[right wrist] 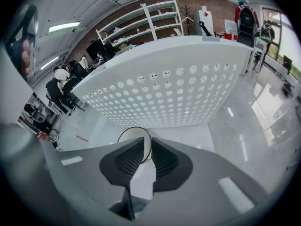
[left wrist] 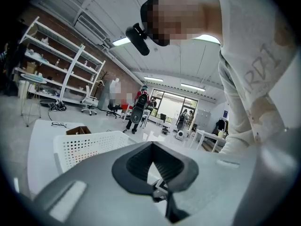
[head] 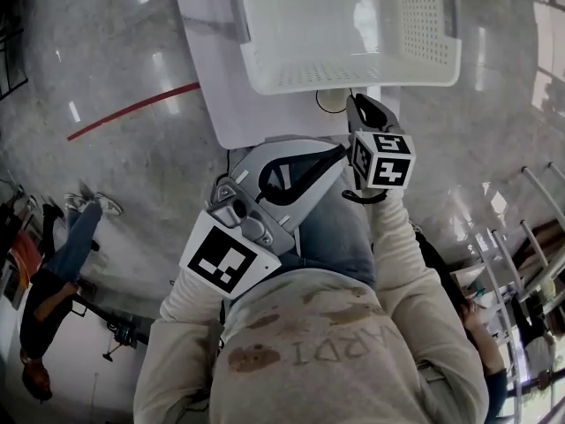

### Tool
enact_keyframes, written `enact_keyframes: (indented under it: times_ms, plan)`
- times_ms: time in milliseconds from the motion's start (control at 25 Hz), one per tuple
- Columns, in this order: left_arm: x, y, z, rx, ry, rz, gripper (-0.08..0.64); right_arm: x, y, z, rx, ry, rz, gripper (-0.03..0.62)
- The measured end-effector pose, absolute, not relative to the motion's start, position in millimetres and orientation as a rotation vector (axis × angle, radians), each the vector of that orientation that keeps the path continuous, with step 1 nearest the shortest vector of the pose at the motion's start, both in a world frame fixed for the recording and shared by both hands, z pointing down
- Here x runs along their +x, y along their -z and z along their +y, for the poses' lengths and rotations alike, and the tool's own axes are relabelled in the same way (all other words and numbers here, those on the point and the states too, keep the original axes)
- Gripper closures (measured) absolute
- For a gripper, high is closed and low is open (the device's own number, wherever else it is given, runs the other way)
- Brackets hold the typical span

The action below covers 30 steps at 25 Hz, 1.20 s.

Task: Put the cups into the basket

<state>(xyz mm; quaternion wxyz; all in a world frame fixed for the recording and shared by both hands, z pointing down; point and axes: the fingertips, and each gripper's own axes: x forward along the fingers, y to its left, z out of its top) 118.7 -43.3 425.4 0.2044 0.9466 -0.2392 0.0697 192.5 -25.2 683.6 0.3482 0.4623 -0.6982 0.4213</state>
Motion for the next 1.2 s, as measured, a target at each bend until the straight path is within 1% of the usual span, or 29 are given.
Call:
enact_keyframes:
  times_ms: [240,280,560,720,920,1200]
  plan:
    - [115.0,-430.2,-44.6,2.634,-0.198,-0.670,0.560,191.0,-712.8,-26.4,1.193,-1.135,-1.682,0.518]
    - [113.8,-431.1,-44.6,2.634,-0.199,-0.671,0.560,190.3,-716.4,-27.0,1.189,-1.136,-1.665,0.511]
    - [104.2,-433.4,-54.0,2.629,-0.177,-0.692,0.560,187.7,-737.2,-32.8,1.161,-1.086,-1.571,0.517]
    - [99.6,-430.2,-65.4,2.654,-0.174,-0.711,0.560,185.8,-736.5,-33.7,1.140,-0.998,-1.561,0.528]
    - [98.5,-424.2,-76.5,2.691,-0.179,-0.725,0.560,188.1,-732.2,-29.7,1.150,-0.995,-1.565,0.532]
    - [100.4,-408.4,-86.2,2.720,-0.178,-0.735,0.560,188.5,-685.0,-25.9,1.169,-1.017,-1.658,0.532]
